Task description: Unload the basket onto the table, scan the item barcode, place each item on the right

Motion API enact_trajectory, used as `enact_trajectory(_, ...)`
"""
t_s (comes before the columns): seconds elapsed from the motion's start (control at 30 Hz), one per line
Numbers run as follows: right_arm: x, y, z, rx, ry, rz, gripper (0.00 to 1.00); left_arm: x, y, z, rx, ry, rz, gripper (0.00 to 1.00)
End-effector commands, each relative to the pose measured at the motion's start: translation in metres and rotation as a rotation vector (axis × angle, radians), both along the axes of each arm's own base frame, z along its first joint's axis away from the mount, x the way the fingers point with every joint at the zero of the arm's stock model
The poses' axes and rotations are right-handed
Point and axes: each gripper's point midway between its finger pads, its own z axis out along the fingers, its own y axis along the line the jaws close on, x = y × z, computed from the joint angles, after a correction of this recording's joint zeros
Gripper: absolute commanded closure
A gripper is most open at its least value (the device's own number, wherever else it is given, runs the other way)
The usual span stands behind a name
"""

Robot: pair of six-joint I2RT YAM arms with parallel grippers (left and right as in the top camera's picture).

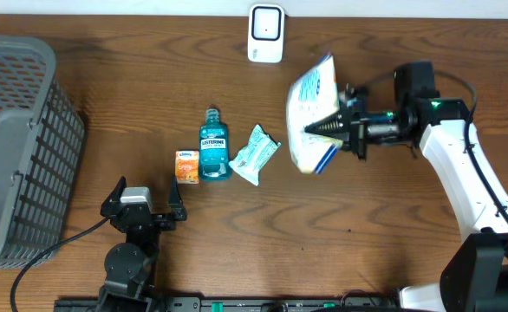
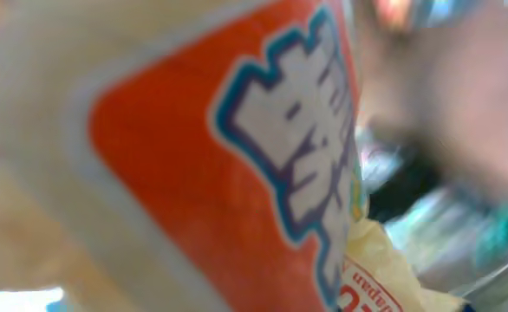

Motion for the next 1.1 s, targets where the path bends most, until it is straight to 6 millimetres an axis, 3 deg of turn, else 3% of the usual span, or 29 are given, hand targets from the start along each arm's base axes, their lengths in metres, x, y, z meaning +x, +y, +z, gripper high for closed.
enact_trajectory(0.0, 0.022, -0.007, -0.044, -0.352, -0.404, 0.039, 0.99, -0.001, 0.001, -0.017, 0.014, 0.048, 0.004, 0.02)
enact_trajectory(0.07, 0.033, -0.001, -0.045, -0.395, -0.498, 0.039, 0.99, -0.001, 0.001, -0.017, 0.014, 0.048, 0.004, 0.02)
enact_trajectory(0.2, 0.063, 0.014, -0.023, -0.375, -0.727, 0.003, 0.99, -0.001, 0.001, -0.017, 0.014, 0.048, 0.004, 0.02)
enact_trajectory(0.27, 0.095, 0.014, -0.017, -0.447, -0.805, -0.106, 0.99, -0.001, 0.001, -0.017, 0.014, 0.048, 0.004, 0.02)
enact_trajectory(0.4, 0.131, 0.033, -0.004, -0.464, -0.989, -0.189, 0.99, -0.001, 0.001, -0.017, 0.014, 0.048, 0.004, 0.02)
enact_trajectory(0.63, 0.201, 0.057, -0.027, -0.545, -1.009, -0.283, 0.99, -0.001, 0.001, -0.017, 0.014, 0.048, 0.004, 0.02)
enact_trajectory(0.7, 0.232, 0.064, -0.030, -0.554, -1.025, -0.303, 0.99, -0.001, 0.001, -0.017, 0.014, 0.048, 0.004, 0.02)
enact_trajectory(0.73, 0.260, 0.071, -0.030, -0.556, -1.045, -0.323, 0.99, -0.001, 0.001, -0.017, 0.014, 0.048, 0.004, 0.02)
enact_trajectory(0.83, 0.298, 0.077, -0.028, -0.587, -1.066, -0.367, 0.99, -0.001, 0.001, -0.017, 0.014, 0.048, 0.004, 0.02)
enact_trajectory(0.87, 0.319, 0.078, -0.031, -0.619, -1.076, -0.398, 0.99, -0.001, 0.001, -0.017, 0.014, 0.048, 0.004, 0.02)
enact_trajectory(1.0, 0.350, 0.082, -0.046, -0.638, -1.094, -0.445, 0.99, -0.001, 0.001, -0.017, 0.014, 0.048, 0.004, 0.02)
enact_trajectory(1.07, 0.353, 0.084, -0.052, -0.641, -1.094, -0.444, 0.99, -0.001, 0.001, -0.017, 0.014, 0.048, 0.004, 0.02)
